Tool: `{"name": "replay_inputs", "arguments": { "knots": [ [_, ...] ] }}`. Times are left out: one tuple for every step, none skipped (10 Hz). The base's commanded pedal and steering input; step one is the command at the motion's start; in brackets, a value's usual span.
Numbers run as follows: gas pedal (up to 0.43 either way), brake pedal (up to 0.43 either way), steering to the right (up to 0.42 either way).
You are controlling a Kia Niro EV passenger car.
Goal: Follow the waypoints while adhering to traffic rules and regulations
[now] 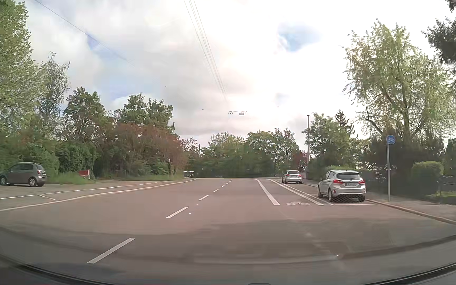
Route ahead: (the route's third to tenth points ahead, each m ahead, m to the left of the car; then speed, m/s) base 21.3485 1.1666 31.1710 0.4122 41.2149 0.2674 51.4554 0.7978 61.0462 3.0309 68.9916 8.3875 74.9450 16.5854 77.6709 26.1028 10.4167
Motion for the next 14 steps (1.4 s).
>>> {"name": "replay_inputs", "arguments": {
  "knots": [
    [0.228, 0.000, 0.009],
    [0.209, 0.000, 0.010],
    [0.197, 0.000, 0.010],
    [0.197, 0.000, 0.010],
    [0.197, 0.000, 0.010],
    [0.189, 0.000, 0.009],
    [0.177, 0.000, 0.009],
    [0.177, 0.000, 0.009],
    [0.177, 0.000, 0.009],
    [0.177, 0.000, 0.009],
    [0.177, 0.000, 0.008],
    [0.177, 0.000, 0.008],
    [0.177, 0.000, 0.008],
    [0.177, 0.000, 0.008]
  ]
}}
